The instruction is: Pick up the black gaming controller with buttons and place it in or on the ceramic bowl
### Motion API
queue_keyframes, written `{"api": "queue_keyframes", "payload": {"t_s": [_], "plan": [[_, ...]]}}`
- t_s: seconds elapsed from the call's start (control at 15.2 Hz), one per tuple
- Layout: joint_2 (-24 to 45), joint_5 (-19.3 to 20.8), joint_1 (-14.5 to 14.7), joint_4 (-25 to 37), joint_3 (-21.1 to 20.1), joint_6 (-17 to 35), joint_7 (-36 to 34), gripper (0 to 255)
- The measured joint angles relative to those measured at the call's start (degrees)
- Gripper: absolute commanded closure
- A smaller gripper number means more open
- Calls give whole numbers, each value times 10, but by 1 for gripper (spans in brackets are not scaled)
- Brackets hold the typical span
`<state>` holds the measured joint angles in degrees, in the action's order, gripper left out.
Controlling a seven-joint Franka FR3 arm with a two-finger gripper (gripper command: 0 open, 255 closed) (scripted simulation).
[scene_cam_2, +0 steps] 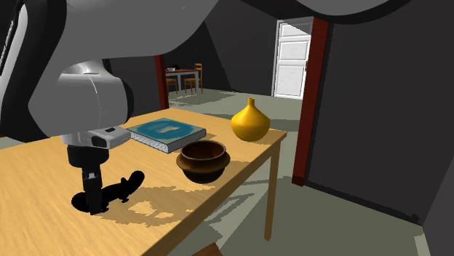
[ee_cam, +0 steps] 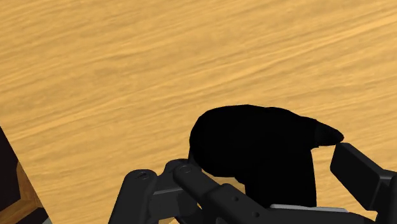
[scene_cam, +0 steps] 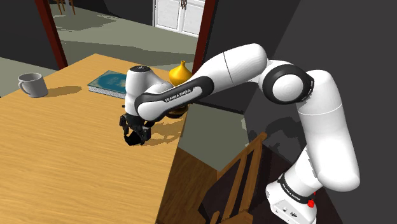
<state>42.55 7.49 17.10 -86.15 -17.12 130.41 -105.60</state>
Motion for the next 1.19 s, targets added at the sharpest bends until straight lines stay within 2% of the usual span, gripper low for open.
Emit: {"api": "queue_keyframes", "payload": {"t_s": [0.66, 1.19], "plan": [[0, 0, 0, 0, 0, 0, 0, 255], [-31, -7, -4, 4, -6, -35, 1, 255]]}}
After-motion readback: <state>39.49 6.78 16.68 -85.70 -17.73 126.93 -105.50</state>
